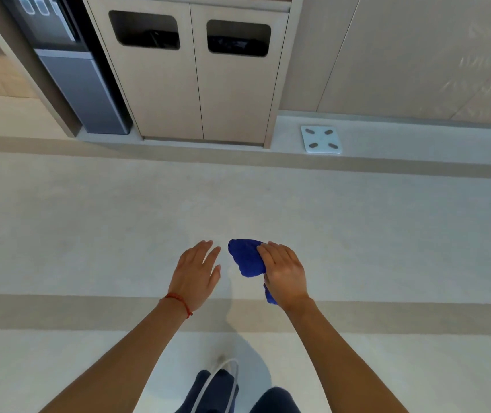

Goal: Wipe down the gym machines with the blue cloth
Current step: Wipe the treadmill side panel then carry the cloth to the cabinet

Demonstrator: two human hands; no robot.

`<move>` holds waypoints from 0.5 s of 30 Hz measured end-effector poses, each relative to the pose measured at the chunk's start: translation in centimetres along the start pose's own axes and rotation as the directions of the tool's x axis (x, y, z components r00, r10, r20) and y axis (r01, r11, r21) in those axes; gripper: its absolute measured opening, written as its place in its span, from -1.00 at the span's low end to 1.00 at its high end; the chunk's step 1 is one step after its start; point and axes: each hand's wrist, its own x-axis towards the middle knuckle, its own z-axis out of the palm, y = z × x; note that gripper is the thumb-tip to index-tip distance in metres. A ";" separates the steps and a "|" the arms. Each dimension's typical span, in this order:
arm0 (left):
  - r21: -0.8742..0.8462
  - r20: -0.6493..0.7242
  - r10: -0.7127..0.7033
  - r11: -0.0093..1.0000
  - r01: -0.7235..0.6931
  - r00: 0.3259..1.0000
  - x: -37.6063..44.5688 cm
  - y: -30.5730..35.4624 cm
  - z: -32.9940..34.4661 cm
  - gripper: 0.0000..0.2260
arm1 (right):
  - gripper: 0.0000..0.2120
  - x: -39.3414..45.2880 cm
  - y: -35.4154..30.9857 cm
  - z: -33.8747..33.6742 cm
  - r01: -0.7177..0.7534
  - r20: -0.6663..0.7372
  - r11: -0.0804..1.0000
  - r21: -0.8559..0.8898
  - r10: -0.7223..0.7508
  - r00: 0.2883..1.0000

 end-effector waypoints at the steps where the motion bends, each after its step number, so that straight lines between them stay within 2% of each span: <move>1: 0.000 0.007 -0.004 1.000 0.004 1.000 0.9 -0.4 -0.1 -0.37 | -0.53 0.9 0.3 0.5 0.003 -0.002 1.000 -0.001 -0.003 1.000; 15: 0.010 0.016 -0.080 0.997 0.080 0.997 15.3 -3.3 0.8 -0.37 | -0.52 13.1 8.8 6.2 0.059 0.039 0.997 0.047 -0.061 0.997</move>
